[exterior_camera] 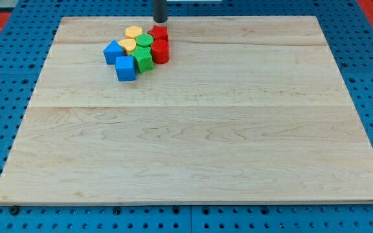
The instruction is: Push the green circle into the green star
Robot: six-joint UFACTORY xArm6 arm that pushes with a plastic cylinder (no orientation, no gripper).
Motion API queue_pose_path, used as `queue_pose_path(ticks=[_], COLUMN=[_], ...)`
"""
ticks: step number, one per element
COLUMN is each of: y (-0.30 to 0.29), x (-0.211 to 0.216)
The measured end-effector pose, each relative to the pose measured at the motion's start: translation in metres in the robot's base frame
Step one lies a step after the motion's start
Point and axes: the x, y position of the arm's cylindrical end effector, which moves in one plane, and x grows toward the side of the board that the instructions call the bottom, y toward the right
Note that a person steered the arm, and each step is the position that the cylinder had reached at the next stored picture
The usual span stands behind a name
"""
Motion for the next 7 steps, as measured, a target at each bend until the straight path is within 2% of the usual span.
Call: queue_pose_path(ticks=[1, 3, 4, 5, 7], y=[0.001, -0.015, 0.008, -0.025, -0.008], x=[0.002, 0.046, 0.059, 0.059, 0.075])
